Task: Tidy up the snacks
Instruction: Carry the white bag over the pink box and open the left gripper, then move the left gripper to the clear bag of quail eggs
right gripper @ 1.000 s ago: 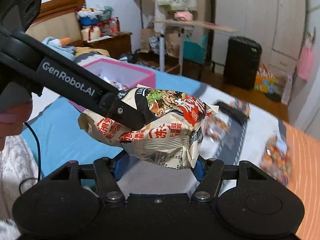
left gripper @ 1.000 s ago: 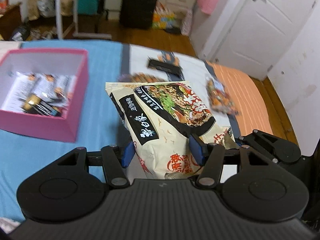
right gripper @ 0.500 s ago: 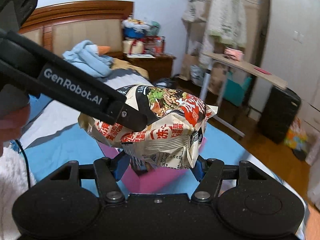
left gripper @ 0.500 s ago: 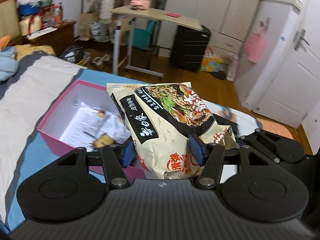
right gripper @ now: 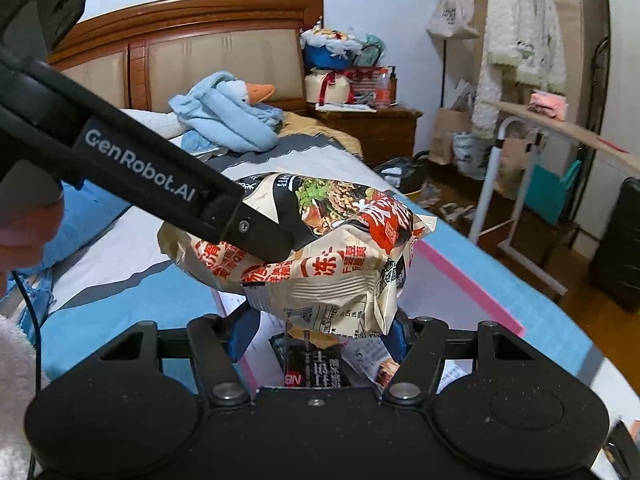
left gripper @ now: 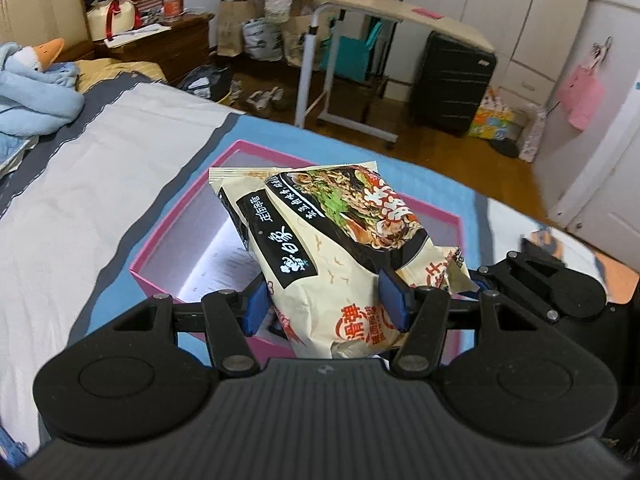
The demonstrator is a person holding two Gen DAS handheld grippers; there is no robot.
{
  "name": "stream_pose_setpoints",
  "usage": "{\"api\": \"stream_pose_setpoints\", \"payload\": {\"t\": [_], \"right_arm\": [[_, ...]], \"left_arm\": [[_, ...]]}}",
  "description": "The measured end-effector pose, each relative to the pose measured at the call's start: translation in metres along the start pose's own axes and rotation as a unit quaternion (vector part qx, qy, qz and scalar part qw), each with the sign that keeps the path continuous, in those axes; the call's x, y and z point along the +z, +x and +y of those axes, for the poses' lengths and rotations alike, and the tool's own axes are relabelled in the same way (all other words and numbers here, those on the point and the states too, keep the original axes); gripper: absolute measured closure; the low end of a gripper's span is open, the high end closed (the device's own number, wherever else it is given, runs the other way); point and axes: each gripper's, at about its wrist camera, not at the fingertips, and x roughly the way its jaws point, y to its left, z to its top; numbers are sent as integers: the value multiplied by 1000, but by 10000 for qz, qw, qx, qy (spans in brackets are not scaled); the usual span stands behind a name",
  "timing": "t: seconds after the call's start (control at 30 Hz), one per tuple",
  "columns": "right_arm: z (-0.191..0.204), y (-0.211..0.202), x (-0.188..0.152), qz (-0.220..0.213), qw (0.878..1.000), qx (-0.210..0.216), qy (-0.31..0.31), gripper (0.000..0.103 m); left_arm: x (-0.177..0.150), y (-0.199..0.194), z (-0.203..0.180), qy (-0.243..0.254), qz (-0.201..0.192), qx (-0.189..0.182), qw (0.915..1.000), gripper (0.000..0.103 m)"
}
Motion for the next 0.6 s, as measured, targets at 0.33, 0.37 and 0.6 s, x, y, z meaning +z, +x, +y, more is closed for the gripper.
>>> {"api": "stream_pose_setpoints", "payload": {"t": [0.33,0.37,0.6], "right_arm": [[-1,48,4,467,9984,-156,-263,23],[1,46,3,538,9977,-250,-325,17],[13,-19,-9,375,9937,-716,-780,16]], "left_arm": [[15,59,33,-421,442,328,9976,43],[14,59,34,-396,369,516,9972,43],[16,23,13,221,109,174,9995,39]]}}
